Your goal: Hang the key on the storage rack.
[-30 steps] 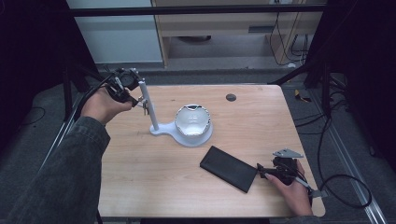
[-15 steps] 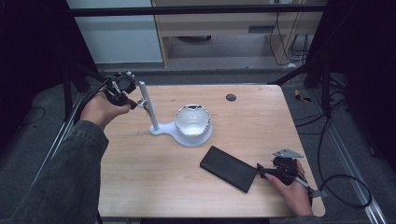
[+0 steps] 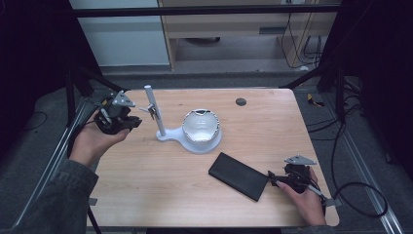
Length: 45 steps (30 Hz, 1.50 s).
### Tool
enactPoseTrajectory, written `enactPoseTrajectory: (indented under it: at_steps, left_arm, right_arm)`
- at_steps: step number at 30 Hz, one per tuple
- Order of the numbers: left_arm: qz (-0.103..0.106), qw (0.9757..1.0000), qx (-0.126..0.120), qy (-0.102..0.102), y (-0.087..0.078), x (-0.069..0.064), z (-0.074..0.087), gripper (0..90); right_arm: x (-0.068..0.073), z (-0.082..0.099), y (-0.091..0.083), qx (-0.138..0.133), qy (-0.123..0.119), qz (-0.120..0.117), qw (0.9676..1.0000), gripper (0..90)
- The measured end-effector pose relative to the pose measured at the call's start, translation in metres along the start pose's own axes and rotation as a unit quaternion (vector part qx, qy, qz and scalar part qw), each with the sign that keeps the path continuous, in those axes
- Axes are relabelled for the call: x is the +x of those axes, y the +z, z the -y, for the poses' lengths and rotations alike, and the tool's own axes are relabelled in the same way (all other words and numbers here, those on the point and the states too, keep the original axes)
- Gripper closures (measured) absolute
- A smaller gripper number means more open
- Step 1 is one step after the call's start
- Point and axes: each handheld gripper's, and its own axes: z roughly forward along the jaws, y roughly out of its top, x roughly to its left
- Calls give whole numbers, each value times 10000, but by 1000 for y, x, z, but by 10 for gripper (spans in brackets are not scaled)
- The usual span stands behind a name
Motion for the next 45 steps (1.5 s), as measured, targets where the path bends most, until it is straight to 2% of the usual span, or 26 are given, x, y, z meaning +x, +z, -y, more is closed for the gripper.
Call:
enactPoseTrajectory:
  at_steps: [4, 6, 7, 10, 11, 12, 13, 14, 16, 24, 29, 31, 32, 35, 37, 45]
  left_arm:
    - [100, 9999, -92, 81, 0, -12, 4, 825]
    - [208, 9996, -171, 83, 2, -21, 6, 827]
    - [252, 9994, -172, 158, 3, -25, 7, 830]
    - [418, 9986, -243, 220, 9, -39, 10, 839]
    - [561, 9977, -307, 221, 16, -48, 13, 850]
    - [561, 9977, -307, 221, 16, -48, 13, 864]
    - [695, 9968, -298, 248, 26, -56, 16, 872]
    - [695, 9968, -298, 248, 26, -56, 16, 877]
    - [830, 9959, -259, 258, 40, -67, 21, 895]
    - [1029, 9941, -177, 300, 66, -84, 28, 900]
    - [1128, 9929, -187, 340, 81, -96, 28, 900]
    - [1255, 9910, -218, 401, 91, -104, 27, 900]
    - [1255, 9910, -218, 401, 91, -104, 27, 900]
    - [1338, 9894, -220, 523, 101, -117, 24, 900]
    - [1386, 9887, -236, 523, 106, -121, 24, 900]
    - [1526, 9864, -192, 574, 123, -133, 25, 900]
  right_arm:
    - [0, 0, 0, -1, -10, 3, 10000, 71]
    - [0, 0, 0, -4, -5, -3, 10000, 72]
    - [-1, 0, 0, 2, -14, -7, 10000, 76]
    - [0, -3, -2, 25, -63, -48, 10000, 83]
    - [1, -4, -4, -39, -125, -9, 9999, 92]
    - [2, -5, -6, -67, -139, -25, 9999, 98]
    - [2, -5, -6, -104, -174, 7, 9998, 106]
    - [2, -5, -6, -104, -174, 7, 9998, 106]
    - [3, -6, -9, -186, -190, 16, 9996, 124]
    - [5, -7, -14, -286, -239, 64, 9993, 144]
    - [9, -9, -15, -365, -419, 77, 9984, 153]
    - [11, -9, -16, -372, -448, 56, 9983, 156]
    - [11, -9, -16, -372, -448, 56, 9983, 156]
    - [14, -9, -16, -387, -491, 37, 9980, 159]
    - [15, -9, -16, -395, -569, 28, 9976, 161]
    - [17, -10, -17, -422, -573, 2, 9975, 162]
